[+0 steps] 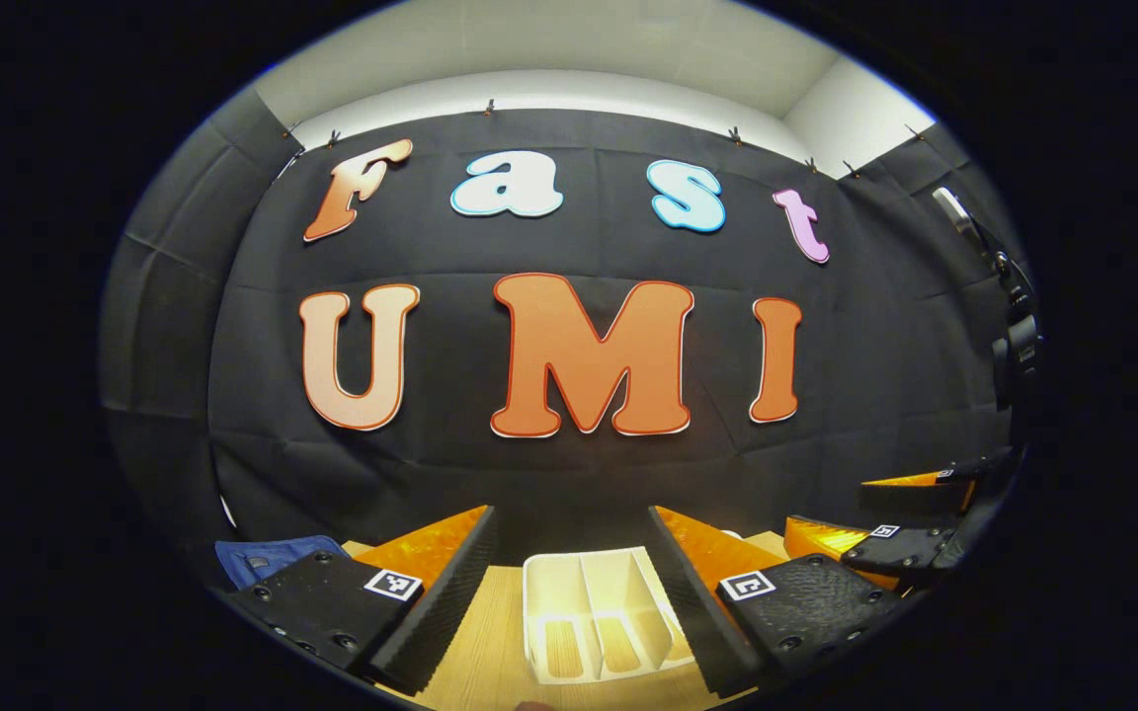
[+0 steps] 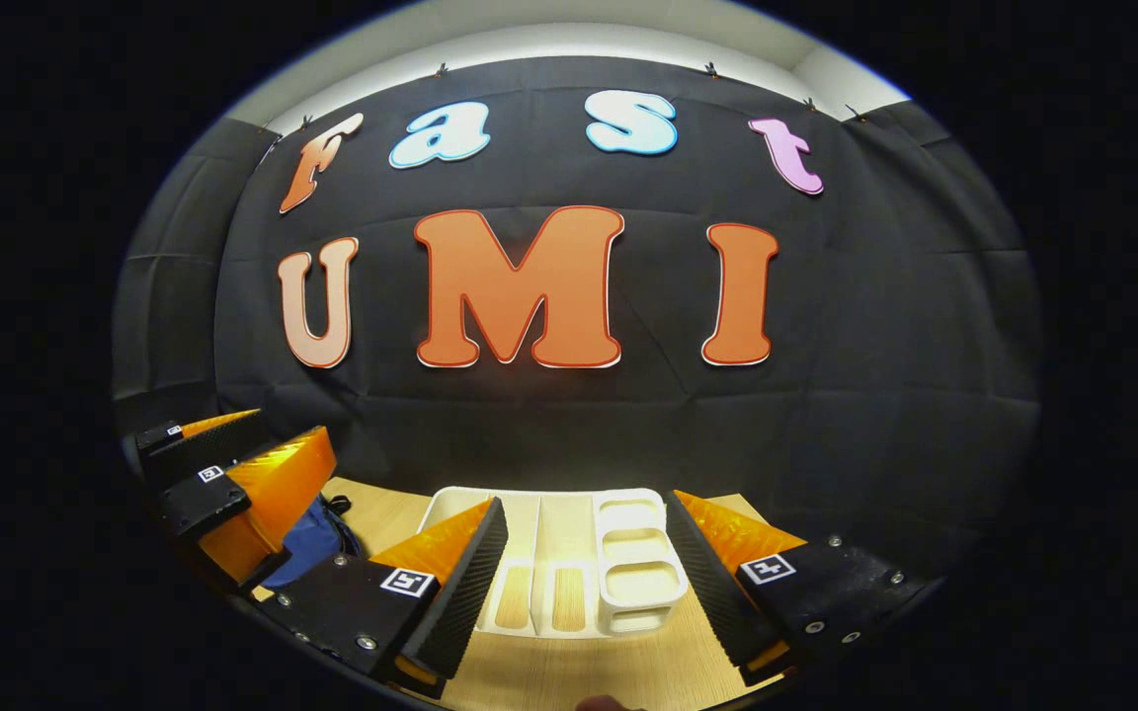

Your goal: Open the schoolbag, grab two books from the bookshelf and put them into the schoolbag.

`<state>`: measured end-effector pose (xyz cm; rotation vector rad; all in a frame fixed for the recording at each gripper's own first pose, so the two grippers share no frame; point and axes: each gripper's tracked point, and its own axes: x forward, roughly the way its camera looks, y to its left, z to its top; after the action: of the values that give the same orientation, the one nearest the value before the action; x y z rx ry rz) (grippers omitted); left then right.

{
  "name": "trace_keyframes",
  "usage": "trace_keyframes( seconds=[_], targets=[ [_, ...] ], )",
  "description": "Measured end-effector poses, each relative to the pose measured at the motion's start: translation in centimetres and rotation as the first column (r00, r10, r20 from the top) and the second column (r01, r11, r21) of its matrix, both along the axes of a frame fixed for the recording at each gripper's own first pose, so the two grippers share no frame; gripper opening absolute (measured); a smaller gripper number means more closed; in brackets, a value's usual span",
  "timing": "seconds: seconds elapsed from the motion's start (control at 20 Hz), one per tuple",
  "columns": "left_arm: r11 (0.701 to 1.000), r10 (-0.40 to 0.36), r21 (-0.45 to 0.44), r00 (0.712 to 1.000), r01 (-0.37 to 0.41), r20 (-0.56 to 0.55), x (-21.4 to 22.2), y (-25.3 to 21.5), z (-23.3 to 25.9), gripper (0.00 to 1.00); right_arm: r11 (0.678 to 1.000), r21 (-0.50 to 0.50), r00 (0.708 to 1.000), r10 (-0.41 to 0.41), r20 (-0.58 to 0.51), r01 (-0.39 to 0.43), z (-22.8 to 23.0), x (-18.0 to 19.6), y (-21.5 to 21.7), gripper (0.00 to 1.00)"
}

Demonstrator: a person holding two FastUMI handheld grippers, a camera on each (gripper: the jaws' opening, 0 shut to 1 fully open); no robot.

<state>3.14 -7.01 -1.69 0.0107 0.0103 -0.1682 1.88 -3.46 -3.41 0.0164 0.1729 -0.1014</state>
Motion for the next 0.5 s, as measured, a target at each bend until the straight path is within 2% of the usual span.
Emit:
trace_keyframes(
  seconds=[0.5],
  targets=[
    [1.0,-0.006,0.004,1.0,0.006,-0.011,0.49,0.22,-0.7,0.94,1.0,-0.016,1.0,-0.027,-0.005,0.027,-0.43,0.29,-0.53,0.96]
  ],
)
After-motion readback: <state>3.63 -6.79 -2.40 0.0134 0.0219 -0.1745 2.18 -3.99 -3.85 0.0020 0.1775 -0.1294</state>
